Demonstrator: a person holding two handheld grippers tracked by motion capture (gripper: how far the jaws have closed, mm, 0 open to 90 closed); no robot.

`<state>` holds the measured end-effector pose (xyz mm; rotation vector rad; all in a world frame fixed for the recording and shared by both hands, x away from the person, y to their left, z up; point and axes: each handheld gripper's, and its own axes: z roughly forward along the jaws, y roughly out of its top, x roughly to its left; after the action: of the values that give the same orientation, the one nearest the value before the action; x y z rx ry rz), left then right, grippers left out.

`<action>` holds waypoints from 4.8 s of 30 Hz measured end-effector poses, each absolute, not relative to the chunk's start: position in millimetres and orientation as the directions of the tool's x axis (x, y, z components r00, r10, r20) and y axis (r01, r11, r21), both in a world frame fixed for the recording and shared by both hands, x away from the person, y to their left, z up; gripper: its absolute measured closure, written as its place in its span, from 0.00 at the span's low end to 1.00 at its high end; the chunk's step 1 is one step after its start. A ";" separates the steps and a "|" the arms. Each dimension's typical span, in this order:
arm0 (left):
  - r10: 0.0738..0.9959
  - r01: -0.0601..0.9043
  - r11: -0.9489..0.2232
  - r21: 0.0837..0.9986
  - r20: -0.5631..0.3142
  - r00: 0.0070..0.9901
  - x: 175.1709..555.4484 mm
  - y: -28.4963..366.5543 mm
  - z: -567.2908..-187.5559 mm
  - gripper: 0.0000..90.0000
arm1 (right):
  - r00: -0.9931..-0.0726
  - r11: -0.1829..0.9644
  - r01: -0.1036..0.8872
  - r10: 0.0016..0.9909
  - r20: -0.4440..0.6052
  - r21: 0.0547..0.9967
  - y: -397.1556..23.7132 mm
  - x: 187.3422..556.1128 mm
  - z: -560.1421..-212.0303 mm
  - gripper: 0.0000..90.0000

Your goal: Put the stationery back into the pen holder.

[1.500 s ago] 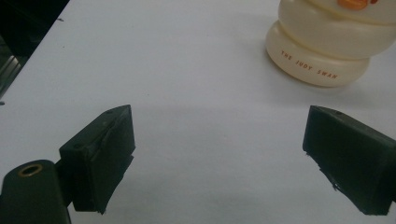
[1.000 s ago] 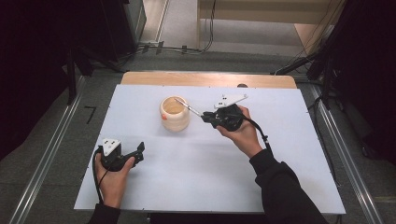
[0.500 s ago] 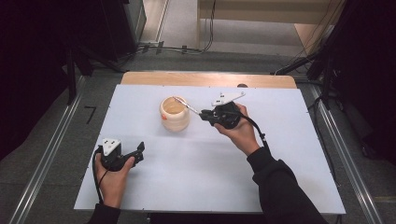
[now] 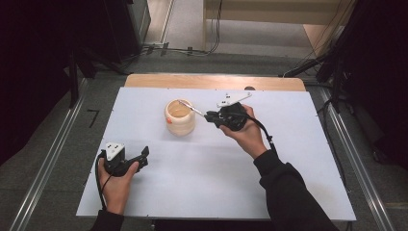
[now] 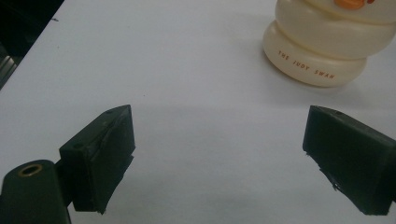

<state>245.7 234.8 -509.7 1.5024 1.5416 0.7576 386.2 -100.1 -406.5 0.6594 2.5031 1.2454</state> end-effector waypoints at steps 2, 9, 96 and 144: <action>0.986 0.483 0.102 0.870 -0.151 0.064 245.9 235.0 -510.0 0.11 | -0.861 0.531 0.276 0.507 -0.040 0.801 -99.2 386.5 -406.6 0.87; 0.986 0.484 0.100 0.869 -0.150 0.067 245.8 234.9 -509.5 0.11 | -0.862 0.538 0.275 0.505 -0.044 0.797 -94.8 388.6 -405.3 0.87; 0.986 0.481 0.101 0.871 -0.154 0.071 245.9 234.4 -509.0 0.11 | -0.851 0.445 0.361 0.517 0.095 0.819 -63.9 409.2 -401.0 0.39; 0.986 0.482 0.097 0.871 -0.150 0.072 246.4 233.1 -509.5 0.11 | -0.802 0.408 0.401 0.590 0.099 0.820 -107.6 397.9 -425.8 0.26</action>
<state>246.4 233.1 -509.5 1.5070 1.5329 0.7549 397.9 -107.6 -425.8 0.8777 2.4570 1.3431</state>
